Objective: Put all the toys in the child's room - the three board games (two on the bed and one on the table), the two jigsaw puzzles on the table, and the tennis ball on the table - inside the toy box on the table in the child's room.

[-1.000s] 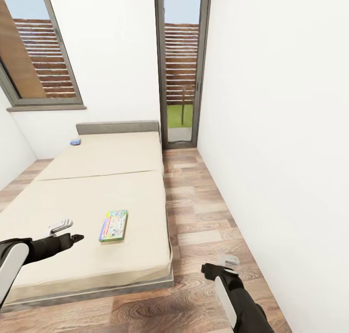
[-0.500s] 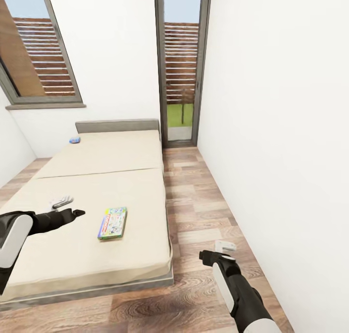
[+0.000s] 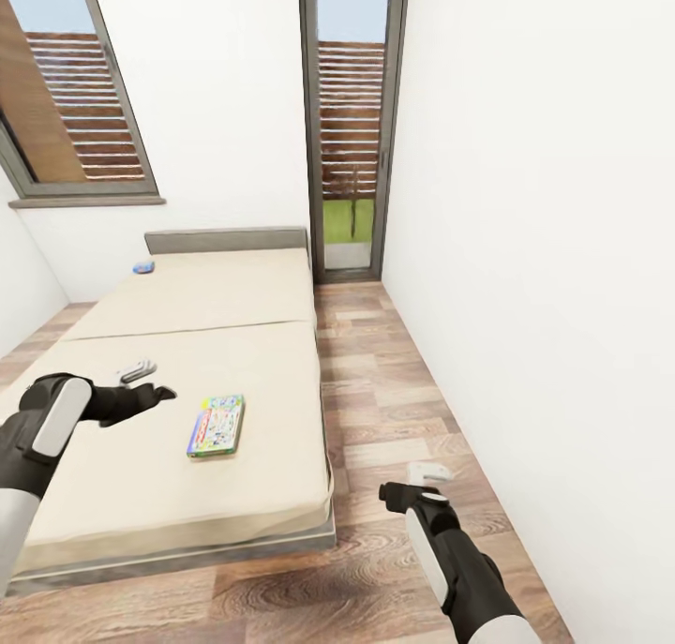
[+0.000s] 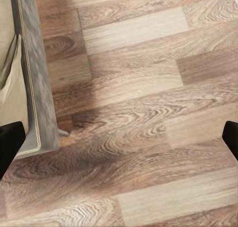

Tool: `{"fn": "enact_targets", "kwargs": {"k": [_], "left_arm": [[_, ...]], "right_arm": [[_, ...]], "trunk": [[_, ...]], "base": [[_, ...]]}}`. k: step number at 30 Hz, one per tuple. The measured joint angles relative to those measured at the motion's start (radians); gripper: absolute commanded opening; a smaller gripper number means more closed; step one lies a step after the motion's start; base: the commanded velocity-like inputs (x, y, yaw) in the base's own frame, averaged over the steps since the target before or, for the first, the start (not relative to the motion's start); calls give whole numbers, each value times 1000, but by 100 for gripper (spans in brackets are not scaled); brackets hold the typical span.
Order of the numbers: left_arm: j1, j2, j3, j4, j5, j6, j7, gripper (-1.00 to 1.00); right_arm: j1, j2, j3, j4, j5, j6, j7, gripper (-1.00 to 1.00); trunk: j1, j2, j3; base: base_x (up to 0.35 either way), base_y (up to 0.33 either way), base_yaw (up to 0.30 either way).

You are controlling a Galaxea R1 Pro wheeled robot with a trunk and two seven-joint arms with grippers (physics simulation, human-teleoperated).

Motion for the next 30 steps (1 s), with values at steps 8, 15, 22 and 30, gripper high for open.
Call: {"fn": "enact_targets", "kwargs": {"k": [8, 15, 22, 30], "left_arm": [[-14, -3, -49, 69, -4, -10, -5, 100], [-16, -5, -59, 79, -4, -8, -7, 100], [-16, -5, -60, 77, -4, -7, -8, 100], [-15, -4, -55, 69, -1, -8, -9, 100]], "right_arm": [[0, 0, 56, -9, 1, 2, -1, 100], [2, 0, 67, -68, 1, 22, -1, 100], [5, 0, 69, -98, 1, 35, 0, 100], [6, 0, 69, -103, 1, 38, 0, 100]], "trunk": [[31, -56, -25], [57, -105, -47], [81, -147, -66], [81, -147, -66]], "base": [[0, 0, 0], [0, 0, 0], [0, 0, 0], [18, 4, 0]]}}
